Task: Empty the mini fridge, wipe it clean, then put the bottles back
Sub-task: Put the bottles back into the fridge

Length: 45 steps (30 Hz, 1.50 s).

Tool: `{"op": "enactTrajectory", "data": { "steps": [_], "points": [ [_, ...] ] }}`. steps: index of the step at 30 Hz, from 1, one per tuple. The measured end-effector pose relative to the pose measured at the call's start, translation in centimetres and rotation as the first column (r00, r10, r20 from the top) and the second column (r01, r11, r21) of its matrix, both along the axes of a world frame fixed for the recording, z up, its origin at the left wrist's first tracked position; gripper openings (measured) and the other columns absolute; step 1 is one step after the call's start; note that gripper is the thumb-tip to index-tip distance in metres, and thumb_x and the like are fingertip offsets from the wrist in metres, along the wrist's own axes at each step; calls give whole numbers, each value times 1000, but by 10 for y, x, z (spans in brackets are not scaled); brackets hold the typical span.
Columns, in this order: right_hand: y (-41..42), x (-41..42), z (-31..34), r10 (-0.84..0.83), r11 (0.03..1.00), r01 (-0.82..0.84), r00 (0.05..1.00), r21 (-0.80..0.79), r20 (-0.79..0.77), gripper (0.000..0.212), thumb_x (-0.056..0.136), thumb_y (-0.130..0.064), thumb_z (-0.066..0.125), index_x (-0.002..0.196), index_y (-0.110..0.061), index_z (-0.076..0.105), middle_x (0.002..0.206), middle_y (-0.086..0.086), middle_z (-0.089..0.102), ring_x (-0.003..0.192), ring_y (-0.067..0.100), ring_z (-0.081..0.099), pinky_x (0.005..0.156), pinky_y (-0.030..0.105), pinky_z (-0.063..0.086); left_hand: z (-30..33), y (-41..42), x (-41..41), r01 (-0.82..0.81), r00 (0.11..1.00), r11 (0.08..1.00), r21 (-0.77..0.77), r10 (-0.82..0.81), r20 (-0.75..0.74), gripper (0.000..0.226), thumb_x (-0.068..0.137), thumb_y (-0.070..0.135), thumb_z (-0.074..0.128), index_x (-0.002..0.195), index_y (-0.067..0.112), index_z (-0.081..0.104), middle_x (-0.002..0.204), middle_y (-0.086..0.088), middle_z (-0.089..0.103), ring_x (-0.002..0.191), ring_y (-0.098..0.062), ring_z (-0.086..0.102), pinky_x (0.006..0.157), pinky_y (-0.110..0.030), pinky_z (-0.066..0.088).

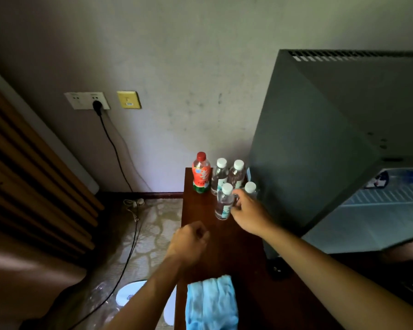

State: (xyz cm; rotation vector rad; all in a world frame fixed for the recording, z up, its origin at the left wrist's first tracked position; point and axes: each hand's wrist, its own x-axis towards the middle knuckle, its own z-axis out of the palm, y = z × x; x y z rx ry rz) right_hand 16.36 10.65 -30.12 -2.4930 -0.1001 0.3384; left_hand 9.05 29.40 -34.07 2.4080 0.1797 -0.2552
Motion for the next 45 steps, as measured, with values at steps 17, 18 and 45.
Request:
{"op": "enactTrajectory", "data": {
  "steps": [17, 18, 45],
  "points": [
    [32, 35, -37, 24, 985, -10, 997, -170, 79, 21, 92, -32, 61, 94, -34, 40, 96, -4, 61, 90, 19, 60, 72, 36, 53, -17, 38, 9, -4, 999, 999, -40, 2, -52, 16, 93, 33, 61, 77, 33, 56, 80, 10, 66, 77, -13, 63, 68, -28, 48],
    [30, 29, -39, 20, 990, -8, 996, -141, 86, 21, 91, -32, 62, 93, -34, 41, 94, -5, 61, 88, 18, 60, 71, 37, 54, -17, 36, 8, 6, 998, 999, -44, -9, -59, 18, 93, 33, 60, 76, 33, 55, 79, 11, 65, 77, -13, 63, 66, -27, 47],
    [-82, -145, 18, -483, 818, 307, 825, 486, 292, 37, 85, -66, 48, 89, -30, 53, 73, -15, 66, 72, -2, 66, 52, 15, 49, -36, -93, -34, 269, 939, 933, -238, -309, -150, 61, 61, 43, 89, 108, 40, 51, 97, 21, 66, 88, 1, 64, 70, -16, 49]
  ]
}}
